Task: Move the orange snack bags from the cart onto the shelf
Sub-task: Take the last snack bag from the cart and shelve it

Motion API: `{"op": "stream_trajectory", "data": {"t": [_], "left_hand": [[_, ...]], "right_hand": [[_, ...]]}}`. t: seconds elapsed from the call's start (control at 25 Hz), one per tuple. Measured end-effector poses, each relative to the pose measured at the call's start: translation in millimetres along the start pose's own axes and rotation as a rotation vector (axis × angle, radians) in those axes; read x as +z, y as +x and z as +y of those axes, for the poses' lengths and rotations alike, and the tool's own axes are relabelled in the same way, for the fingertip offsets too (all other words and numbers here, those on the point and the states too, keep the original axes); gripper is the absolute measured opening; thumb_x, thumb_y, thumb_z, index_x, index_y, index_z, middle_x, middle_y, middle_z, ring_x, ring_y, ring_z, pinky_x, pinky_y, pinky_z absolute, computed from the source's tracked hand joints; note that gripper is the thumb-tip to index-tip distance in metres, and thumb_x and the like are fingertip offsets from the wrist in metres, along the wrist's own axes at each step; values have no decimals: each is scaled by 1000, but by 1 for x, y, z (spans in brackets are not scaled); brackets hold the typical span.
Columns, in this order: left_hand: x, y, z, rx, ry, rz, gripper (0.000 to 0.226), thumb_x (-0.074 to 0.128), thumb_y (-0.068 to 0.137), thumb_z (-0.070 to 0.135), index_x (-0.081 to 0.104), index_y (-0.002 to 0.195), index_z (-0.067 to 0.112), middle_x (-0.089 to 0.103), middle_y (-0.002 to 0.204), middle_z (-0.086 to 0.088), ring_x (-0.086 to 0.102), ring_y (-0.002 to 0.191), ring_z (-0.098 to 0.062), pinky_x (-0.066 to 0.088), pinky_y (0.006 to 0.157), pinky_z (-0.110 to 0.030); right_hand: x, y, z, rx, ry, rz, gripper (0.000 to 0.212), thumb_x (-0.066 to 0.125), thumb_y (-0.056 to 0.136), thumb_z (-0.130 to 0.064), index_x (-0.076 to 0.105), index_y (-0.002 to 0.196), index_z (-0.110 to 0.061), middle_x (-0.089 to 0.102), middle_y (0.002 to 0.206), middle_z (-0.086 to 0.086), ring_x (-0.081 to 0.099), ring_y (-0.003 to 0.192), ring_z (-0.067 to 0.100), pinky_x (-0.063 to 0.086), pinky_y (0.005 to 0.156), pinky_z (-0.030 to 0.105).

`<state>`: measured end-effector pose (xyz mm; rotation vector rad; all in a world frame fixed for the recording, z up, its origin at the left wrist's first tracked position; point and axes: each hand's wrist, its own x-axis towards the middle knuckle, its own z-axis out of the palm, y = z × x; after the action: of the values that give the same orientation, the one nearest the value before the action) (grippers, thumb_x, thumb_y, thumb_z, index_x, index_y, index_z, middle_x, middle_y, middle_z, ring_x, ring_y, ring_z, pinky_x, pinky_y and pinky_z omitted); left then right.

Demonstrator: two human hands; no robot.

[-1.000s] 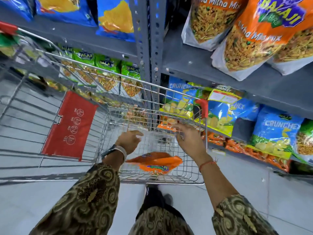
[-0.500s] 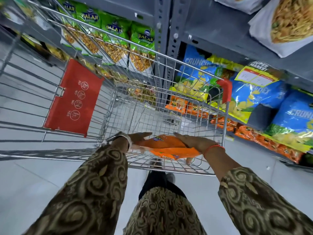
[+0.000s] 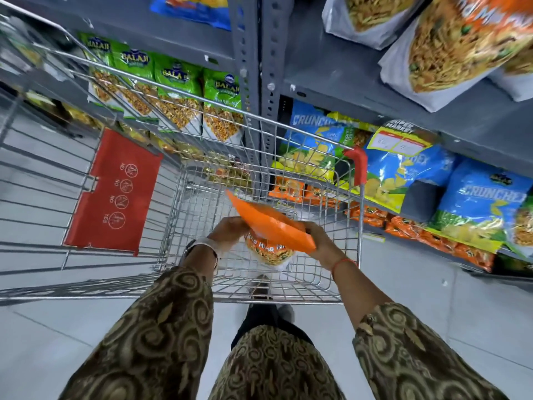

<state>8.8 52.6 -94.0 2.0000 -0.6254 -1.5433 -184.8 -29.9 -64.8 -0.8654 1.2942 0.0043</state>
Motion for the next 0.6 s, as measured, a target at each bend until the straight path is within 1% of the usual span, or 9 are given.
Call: {"op": "stream_trajectory", "data": {"t": [0.04,0.08,0.16,0.2,0.28,0.36,0.44,0.52,0.6], "left_hand": [[1,-2,8,42,-78,64,53,44,96,-9,67,61,22,61,45,17,56,54,1,45,60,-21],[2,-9,21,80,-109,106,53,43,96,-10,65,60,22,61,44,19,57,57,-1,45,63,-23],[2,-14,46,220,-239,188,49,43,95,-11,65,62,17,66,53,16,61,62,-7,46,72,-29],[3,-14,57,250,-273,227,48,41,96,-12,66,64,14,68,60,12,63,61,-6,46,75,-32],[7,-33,87,287,-334,227,35,44,96,-6,66,73,7,69,67,7,64,60,2,50,75,-32],[14,-51,111,341,-408,279,20,52,96,1,71,90,3,72,77,4,67,65,2,56,71,-24],[24,-67,132,412,-504,340,18,56,95,6,73,100,3,74,82,2,69,69,1,56,69,-20],[38,-86,153,478,-576,346,16,58,94,7,74,99,5,75,79,9,69,70,2,55,67,-17],[53,-104,178,518,-625,329,14,61,93,8,74,95,12,76,79,13,69,74,2,54,68,-15]], "right_hand": [[-1,-9,-3,-55,3,28,34,36,103,4,46,134,14,58,94,5,54,81,17,49,58,13],[-2,-17,-2,-85,46,44,37,35,103,6,40,139,13,55,103,7,56,84,18,49,57,12],[-2,-38,-12,-162,102,87,38,36,102,9,39,140,5,50,117,15,59,101,22,48,59,10],[2,-50,-22,-232,151,101,34,36,102,10,43,133,-2,47,118,17,55,101,22,47,58,8],[-1,-71,-33,-405,195,186,31,39,99,14,48,116,-11,46,114,19,53,90,20,45,56,2],[2,-81,-43,-565,212,249,35,52,95,14,57,116,-13,58,113,23,61,82,5,48,65,3],[-1,-83,-51,-634,272,270,34,63,93,1,60,114,-26,67,111,3,66,86,-11,51,74,9],[-11,-100,-63,-672,330,312,30,61,97,-6,60,111,-33,67,107,-16,65,89,-17,52,78,11],[-23,-115,-71,-725,368,367,25,56,100,-10,59,115,-31,67,111,-13,64,98,-14,56,87,18]]}}
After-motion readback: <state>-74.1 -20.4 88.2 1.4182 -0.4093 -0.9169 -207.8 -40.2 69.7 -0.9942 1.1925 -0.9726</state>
